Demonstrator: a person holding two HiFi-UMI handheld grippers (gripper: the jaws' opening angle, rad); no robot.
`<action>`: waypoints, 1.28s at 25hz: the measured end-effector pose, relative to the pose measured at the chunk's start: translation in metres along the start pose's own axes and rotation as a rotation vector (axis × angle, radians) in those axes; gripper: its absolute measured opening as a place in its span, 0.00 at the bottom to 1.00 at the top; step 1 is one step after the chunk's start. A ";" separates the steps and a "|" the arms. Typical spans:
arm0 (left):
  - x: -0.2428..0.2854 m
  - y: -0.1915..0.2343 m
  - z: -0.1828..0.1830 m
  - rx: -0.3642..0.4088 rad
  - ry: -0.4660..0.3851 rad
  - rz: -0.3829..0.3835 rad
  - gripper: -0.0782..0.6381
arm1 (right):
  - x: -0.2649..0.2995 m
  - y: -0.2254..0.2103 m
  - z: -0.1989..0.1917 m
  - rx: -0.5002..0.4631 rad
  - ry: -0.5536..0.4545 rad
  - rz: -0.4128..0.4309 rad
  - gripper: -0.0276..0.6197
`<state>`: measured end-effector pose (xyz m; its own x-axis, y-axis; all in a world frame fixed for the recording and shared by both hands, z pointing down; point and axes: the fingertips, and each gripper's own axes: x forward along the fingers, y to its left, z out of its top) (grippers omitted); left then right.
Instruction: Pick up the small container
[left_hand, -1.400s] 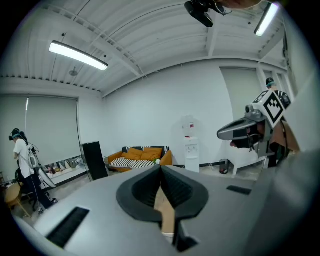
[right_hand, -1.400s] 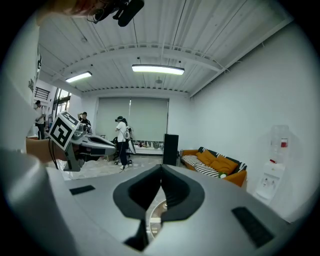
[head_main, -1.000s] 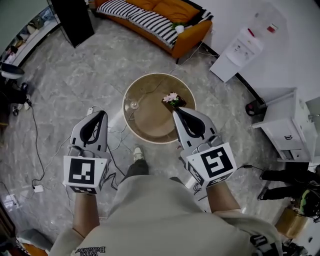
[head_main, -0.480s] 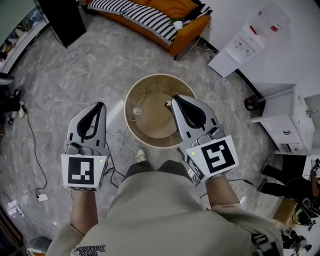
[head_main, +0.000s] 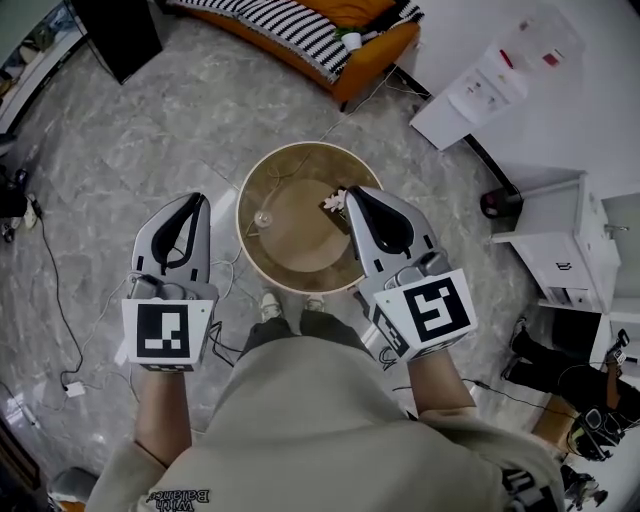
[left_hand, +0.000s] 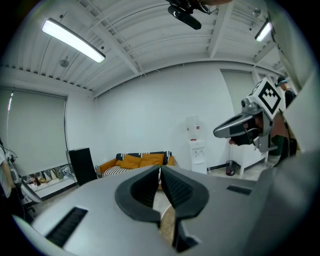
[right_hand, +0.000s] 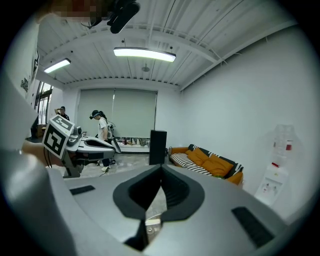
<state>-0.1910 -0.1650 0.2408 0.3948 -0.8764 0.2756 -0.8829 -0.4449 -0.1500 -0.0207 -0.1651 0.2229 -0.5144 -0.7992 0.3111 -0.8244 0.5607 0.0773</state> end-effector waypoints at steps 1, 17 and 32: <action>0.003 -0.002 0.001 -0.016 -0.004 0.007 0.12 | 0.001 -0.004 -0.002 0.000 0.004 0.003 0.04; 0.102 -0.026 -0.009 0.016 -0.098 0.055 0.44 | 0.051 -0.072 -0.056 0.063 0.006 0.024 0.04; 0.190 -0.069 -0.125 0.129 -0.089 -0.128 0.60 | 0.141 -0.073 -0.159 0.131 0.085 0.111 0.04</action>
<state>-0.0868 -0.2781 0.4225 0.5274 -0.8216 0.2163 -0.7867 -0.5684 -0.2409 0.0039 -0.2843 0.4115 -0.5870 -0.7095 0.3901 -0.7901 0.6072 -0.0846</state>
